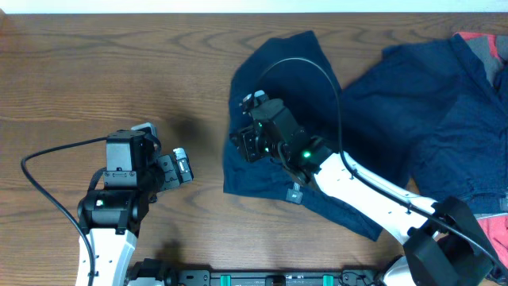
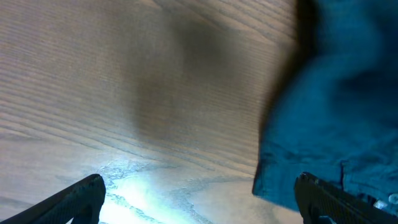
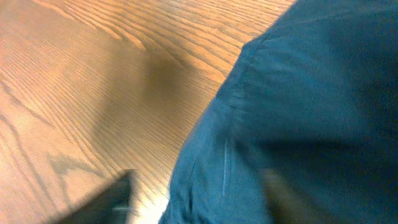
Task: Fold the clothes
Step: 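Drag the navy shorts leftward onto the open table with the right gripper, then grasp the near-left corner of the shorts with the left gripper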
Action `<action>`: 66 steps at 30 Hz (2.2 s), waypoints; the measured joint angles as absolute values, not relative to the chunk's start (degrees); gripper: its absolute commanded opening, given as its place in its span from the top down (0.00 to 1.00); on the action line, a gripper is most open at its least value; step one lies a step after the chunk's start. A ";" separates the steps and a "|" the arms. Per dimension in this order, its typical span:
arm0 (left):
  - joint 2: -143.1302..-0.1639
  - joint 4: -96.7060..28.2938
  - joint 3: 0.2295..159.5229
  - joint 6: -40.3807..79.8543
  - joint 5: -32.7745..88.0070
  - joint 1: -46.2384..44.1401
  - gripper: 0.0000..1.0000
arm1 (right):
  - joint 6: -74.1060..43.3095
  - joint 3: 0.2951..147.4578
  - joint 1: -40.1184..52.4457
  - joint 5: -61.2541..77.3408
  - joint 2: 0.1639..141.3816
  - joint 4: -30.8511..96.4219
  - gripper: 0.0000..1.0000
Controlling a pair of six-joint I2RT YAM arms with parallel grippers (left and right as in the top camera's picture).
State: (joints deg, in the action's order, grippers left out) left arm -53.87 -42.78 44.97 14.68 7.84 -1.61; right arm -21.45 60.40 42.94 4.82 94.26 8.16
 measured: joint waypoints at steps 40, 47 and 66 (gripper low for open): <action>-91.44 -33.91 45.71 28.73 26.22 -11.14 0.94 | -17.72 60.69 7.51 -8.84 73.10 52.31 0.01; -87.18 -44.21 66.41 22.24 12.51 6.61 0.26 | -17.72 60.69 7.51 -9.08 73.10 52.71 0.01; -84.77 -75.29 58.70 23.86 22.33 4.36 0.02 | -24.05 60.51 7.51 3.05 74.39 62.50 0.01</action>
